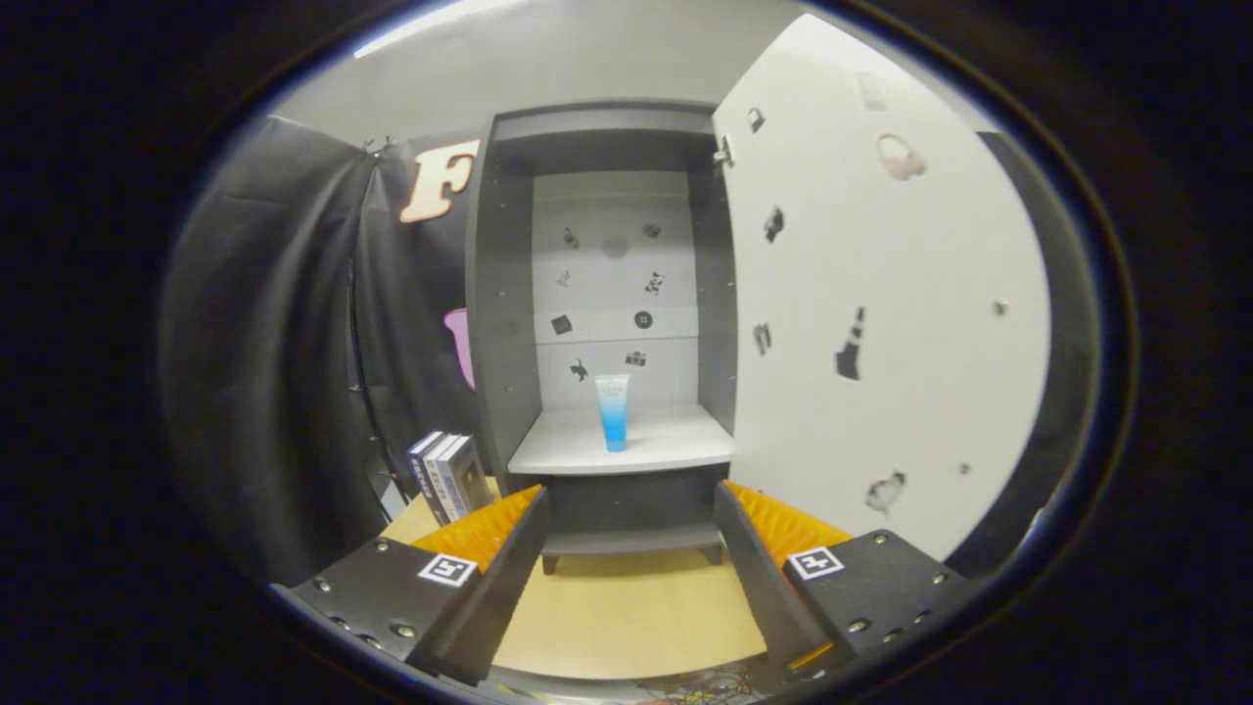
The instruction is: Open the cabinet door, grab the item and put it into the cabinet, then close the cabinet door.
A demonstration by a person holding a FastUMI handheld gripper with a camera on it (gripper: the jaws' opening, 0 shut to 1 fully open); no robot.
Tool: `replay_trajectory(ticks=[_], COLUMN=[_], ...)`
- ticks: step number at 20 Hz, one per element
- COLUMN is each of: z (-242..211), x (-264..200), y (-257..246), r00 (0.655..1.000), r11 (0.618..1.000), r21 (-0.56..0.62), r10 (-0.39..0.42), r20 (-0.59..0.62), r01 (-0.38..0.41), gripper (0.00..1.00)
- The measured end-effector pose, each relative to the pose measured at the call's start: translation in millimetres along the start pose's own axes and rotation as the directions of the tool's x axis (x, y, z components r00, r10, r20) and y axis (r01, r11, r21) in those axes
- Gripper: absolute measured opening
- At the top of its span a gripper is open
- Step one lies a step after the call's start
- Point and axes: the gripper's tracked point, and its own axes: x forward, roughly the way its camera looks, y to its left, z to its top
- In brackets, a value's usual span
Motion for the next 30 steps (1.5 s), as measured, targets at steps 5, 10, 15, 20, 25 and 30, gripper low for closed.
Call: replay_trajectory(ticks=[5, 10, 15, 20, 25, 30], z=[16.2, 15.0, 11.8, 7.6, 10.5, 1.1], x=[-70.1, -92.9, -50.8, -11.8, -9.7, 1.7], y=[-91.6, -206.5, -256.3, -243.8, -203.0, -130.9], r00=[0.995, 0.981, 0.991, 1.000, 0.993, 0.947], r11=[0.995, 0.981, 0.989, 0.998, 0.993, 0.946], r21=[0.051, 0.056, 0.081, 0.051, 0.006, 0.055], r10=[-0.088, -0.190, -0.129, -0.027, 0.114, 0.320], r20=[0.038, 0.037, 0.024, 0.006, 0.021, 0.018], r01=[0.086, 0.188, 0.127, 0.026, -0.114, -0.320], gripper=[0.99, 0.99, 1.00, 0.98, 0.98, 0.98])
